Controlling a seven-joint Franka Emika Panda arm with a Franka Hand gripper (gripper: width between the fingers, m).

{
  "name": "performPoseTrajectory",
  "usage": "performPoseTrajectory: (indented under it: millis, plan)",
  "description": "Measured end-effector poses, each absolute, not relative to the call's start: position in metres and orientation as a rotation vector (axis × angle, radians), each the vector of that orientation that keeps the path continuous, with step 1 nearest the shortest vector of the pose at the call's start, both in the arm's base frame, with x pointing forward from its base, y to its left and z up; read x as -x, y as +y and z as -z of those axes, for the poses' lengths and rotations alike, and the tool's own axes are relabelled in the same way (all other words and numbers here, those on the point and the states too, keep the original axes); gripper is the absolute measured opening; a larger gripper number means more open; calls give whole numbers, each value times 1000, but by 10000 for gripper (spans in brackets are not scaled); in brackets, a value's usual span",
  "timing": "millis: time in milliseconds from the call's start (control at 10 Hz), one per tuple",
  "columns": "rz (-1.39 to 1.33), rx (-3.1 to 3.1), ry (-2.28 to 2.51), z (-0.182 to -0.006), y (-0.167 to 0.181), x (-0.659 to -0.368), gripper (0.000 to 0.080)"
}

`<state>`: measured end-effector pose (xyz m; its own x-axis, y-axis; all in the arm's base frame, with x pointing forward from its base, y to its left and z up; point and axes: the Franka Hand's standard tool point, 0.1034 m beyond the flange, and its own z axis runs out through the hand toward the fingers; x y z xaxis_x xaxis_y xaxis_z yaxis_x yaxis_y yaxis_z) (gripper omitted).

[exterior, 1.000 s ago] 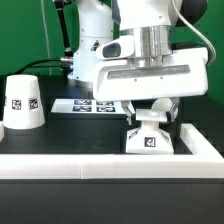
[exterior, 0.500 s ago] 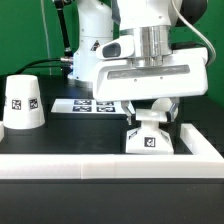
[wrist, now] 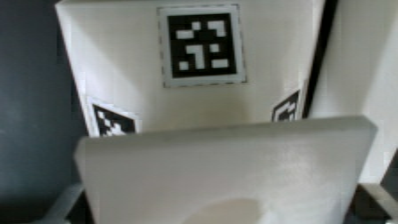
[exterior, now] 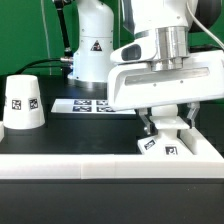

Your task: Assemble lamp

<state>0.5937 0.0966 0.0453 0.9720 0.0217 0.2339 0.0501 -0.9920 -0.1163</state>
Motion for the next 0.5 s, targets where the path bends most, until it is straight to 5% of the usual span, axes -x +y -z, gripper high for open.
performPoseTrajectory:
  millis: [500]
  plan:
    - [364,2986,-42,-46,101,-615,535]
